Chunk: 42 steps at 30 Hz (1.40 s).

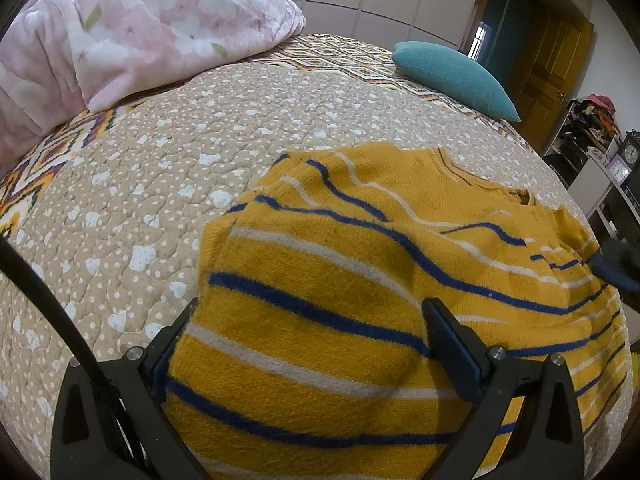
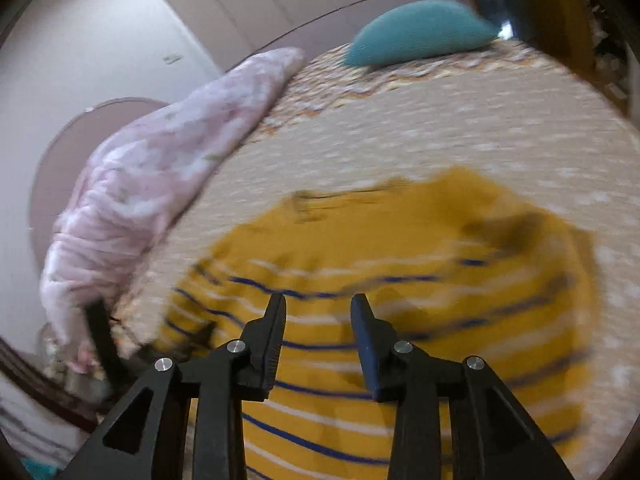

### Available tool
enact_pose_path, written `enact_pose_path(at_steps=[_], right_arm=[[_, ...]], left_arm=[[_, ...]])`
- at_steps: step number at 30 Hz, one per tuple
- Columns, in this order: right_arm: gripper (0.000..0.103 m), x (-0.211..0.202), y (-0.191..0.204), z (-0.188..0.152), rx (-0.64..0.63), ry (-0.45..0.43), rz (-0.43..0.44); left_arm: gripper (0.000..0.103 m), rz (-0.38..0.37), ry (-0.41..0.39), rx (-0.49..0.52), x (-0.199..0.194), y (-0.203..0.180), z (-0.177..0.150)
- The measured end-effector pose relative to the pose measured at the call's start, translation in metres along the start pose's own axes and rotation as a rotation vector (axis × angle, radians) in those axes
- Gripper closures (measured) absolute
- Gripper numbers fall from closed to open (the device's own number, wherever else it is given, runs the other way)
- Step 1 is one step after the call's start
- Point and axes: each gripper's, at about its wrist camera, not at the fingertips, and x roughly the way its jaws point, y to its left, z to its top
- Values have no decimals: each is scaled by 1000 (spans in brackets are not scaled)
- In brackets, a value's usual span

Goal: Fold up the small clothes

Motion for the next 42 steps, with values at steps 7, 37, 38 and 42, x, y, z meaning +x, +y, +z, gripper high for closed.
enact_pose_path(at_steps=[7,37,38,42], right_arm=[[65,112,47,25,-71,221,49],[72,-1,-142,43,381,-42,-104],[72,-12,-154,40,426,-73,-96],[54,-54,-160,32,483,-166,-9]], left_arm=[[0,-3,-1,-3,0,0,0],[0,-8,-2,-6,1,1,0],[0,-8,-2,-6,1,1,0],[0,-9,-3,-6,1,2,0]])
